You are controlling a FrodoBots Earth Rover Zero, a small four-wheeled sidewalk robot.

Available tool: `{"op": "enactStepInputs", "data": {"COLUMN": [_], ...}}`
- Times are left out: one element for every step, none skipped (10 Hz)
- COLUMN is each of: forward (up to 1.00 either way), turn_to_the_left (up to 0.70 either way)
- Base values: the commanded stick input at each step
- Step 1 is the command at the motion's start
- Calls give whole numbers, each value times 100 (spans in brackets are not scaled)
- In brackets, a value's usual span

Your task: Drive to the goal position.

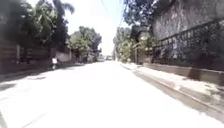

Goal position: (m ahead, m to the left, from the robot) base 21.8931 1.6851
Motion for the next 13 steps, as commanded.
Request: {"op": "enactStepInputs", "data": {"forward": [70,70,70,70,70,70,70,70,70,70,70,70,70], "turn_to_the_left": [0,0,0,0,0,0,0,0,0,0,0,0,0]}}
